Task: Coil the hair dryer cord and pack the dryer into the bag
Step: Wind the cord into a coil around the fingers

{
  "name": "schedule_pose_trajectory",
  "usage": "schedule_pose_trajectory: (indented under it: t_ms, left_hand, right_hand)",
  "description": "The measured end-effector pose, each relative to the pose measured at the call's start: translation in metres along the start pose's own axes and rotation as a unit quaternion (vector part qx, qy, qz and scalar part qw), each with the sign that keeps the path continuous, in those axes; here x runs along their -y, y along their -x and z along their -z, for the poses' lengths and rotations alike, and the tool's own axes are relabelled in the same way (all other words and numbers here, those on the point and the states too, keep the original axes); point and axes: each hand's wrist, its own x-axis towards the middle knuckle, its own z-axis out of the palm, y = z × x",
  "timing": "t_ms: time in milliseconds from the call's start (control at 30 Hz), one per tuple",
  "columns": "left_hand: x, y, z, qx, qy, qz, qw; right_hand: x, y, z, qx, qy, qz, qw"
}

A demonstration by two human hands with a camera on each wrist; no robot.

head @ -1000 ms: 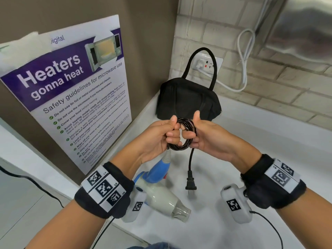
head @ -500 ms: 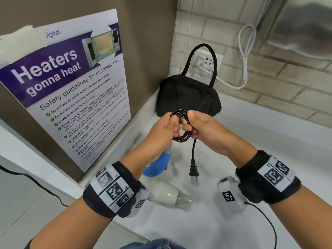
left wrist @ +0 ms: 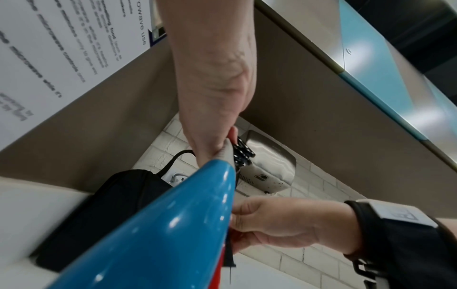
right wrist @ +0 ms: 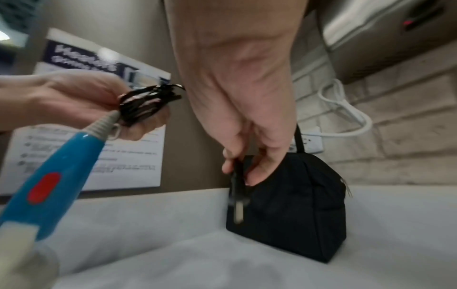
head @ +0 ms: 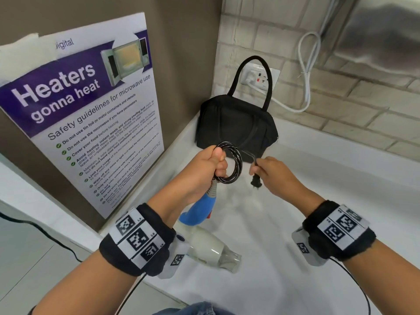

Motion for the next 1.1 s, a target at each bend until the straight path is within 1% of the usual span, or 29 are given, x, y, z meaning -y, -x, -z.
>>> schedule_pose_trajectory:
  t_ms: [67,100,133,200,233,267,333,500,633,700,833,900,967,1100]
  left_hand:
    - [-0.001,0.000,-0.002,0.002,0.017,0.017,1.000]
    - [-0.002,-0.001,-0.003,0.000,0.026,0.025,0.999]
    - [-0.003,-0.002,-0.003,-0.004,0.033,0.033,0.999]
    - [-0.005,-0.004,-0.004,-0.009,0.034,0.050,0.998]
    - [-0.006,-0.004,-0.005,-0.010,0.027,0.056,0.998]
    - [-0.007,-0.004,-0.005,-0.014,0.017,0.060,0.998]
    - [-0.009,-0.003,-0.006,-0.026,0.000,0.062,0.998]
    - [-0.008,-0.002,-0.005,-0.050,-0.021,0.062,0.997]
    - [-0.007,0.000,-0.006,-0.052,-0.037,0.053,0.997]
    - [-0.008,0.001,-0.008,-0.053,-0.034,0.048,0.997]
    - [-0.005,0.000,-0.008,-0.036,-0.068,0.051,0.996]
    - [-0.004,0.000,-0.009,-0.029,-0.079,0.053,0.995]
    - [-0.002,-0.001,-0.008,-0.026,-0.097,0.042,0.994]
    - [0.000,-0.007,-0.007,-0.075,-0.176,0.013,0.981]
  right_hand:
    - [0.000,-0.004,0.002,-0.045,-0.121,-0.020,0.991]
    - [0.003,-0.005,0.004,-0.066,-0.210,-0.026,0.975]
    - [0.008,-0.004,0.007,-0.072,-0.306,-0.033,0.949]
    - [0.018,-0.003,0.011,-0.045,-0.472,-0.044,0.879]
    - [0.023,-0.002,0.012,-0.030,-0.525,-0.051,0.849]
    - [0.027,-0.002,0.013,-0.018,-0.560,-0.058,0.826]
    - [0.032,-0.003,0.012,-0.003,-0.597,-0.068,0.800]
    - [0.037,-0.003,0.006,0.018,-0.639,-0.085,0.764]
    - [0.039,-0.002,0.005,0.041,-0.667,-0.111,0.736]
    - [0.041,0.000,0.005,0.047,-0.670,-0.121,0.731]
    - [0.051,0.002,0.003,0.080,-0.662,-0.120,0.735]
    - [0.057,0.005,0.004,0.090,-0.673,-0.119,0.724]
    - [0.061,0.006,0.008,0.103,-0.680,-0.110,0.718]
    - [0.063,0.011,0.018,0.143,-0.684,-0.096,0.709]
